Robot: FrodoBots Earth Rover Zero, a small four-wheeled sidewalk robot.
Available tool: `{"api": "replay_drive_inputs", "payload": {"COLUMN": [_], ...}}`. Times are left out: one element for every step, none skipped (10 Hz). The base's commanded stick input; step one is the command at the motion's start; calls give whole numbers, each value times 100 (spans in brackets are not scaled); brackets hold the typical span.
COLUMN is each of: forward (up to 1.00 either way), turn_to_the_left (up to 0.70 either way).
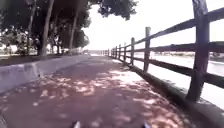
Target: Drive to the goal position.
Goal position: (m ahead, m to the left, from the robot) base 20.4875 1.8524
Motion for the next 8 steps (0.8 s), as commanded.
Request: {"api": "replay_drive_inputs", "payload": {"forward": [70,70,70,70,70,70,70,70], "turn_to_the_left": [0,0,0,0,0,0,0,0]}}
